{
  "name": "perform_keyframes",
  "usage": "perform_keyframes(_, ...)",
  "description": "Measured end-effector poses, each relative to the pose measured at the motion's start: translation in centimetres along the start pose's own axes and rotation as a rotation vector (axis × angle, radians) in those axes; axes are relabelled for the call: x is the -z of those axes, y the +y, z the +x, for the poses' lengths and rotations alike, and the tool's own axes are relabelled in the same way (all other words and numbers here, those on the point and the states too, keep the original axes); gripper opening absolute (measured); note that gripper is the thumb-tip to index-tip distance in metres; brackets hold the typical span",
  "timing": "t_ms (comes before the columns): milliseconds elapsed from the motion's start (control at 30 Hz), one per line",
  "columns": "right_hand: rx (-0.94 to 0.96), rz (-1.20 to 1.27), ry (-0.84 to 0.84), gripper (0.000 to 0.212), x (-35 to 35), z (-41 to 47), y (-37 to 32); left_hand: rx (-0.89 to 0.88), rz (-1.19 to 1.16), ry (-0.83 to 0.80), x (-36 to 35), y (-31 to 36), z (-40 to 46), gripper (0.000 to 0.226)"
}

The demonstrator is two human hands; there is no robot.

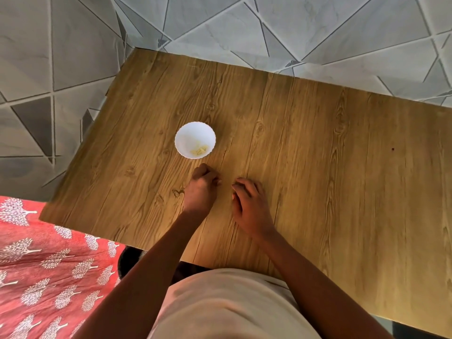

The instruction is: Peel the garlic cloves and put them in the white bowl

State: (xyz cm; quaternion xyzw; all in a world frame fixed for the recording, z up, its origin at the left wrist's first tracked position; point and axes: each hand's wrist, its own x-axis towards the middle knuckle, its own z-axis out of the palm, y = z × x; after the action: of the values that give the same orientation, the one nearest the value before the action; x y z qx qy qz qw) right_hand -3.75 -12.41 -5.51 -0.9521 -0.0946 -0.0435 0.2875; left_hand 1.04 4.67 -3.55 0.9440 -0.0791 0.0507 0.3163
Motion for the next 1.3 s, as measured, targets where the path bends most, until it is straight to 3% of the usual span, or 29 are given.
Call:
perform_keyframes(133, 0.005, -0.003, 0.007, 0.032, 0.0, 0.0, 0.0, -0.082, 0.100, -0.041, 0.1, 0.7, -0.4, 0.009)
perform_keyframes(300, 0.015, 0.018, 0.010, 0.033, 0.3, 0.0, -0.1, -0.042, -0.010, -0.039, 0.4, 0.3, -3.8, 0.009)
perform_keyframes(400, 0.013, 0.023, 0.014, 0.031, 0.5, -0.1, -0.4, 0.074, -0.128, 0.047, 1.5, 0.1, -6.2, 0.019)
perform_keyframes(633, 0.168, 0.255, -0.043, 0.032, -0.6, -2.4, -4.6, 0.436, -0.261, 0.284, 4.2, -0.7, -12.9, 0.008)
perform_keyframes(833, 0.285, 0.416, -0.188, 0.028, -4.7, -4.6, -11.9, 0.753, -0.367, 0.531, 8.2, -3.4, -19.0, 0.016)
perform_keyframes(933, 0.334, 0.451, -0.311, 0.025, -7.2, -6.1, -16.1, 0.892, -0.395, 0.563, 9.8, -6.7, -22.8, 0.026)
perform_keyframes(1033, 0.351, 0.460, -0.411, 0.027, -11.1, -7.4, -20.8, 1.040, -0.554, 0.606, 10.4, -11.6, -26.0, 0.003)
perform_keyframes(1133, 0.335, 0.461, -0.522, 0.030, -15.6, -8.6, -24.5, 1.185, -0.706, 0.661, 11.2, -15.8, -27.4, 0.008)
perform_keyframes(1167, 0.302, 0.462, -0.620, 0.033, -20.5, -9.4, -27.0, 1.249, -0.788, 0.665, 10.9, -20.1, -29.1, 0.014)
perform_keyframes(1300, 0.267, 0.468, -0.935, 0.057, -26.6, -10.5, -28.1, 1.370, -1.447, 0.606, 11.4, -23.1, -29.1, 0.028)
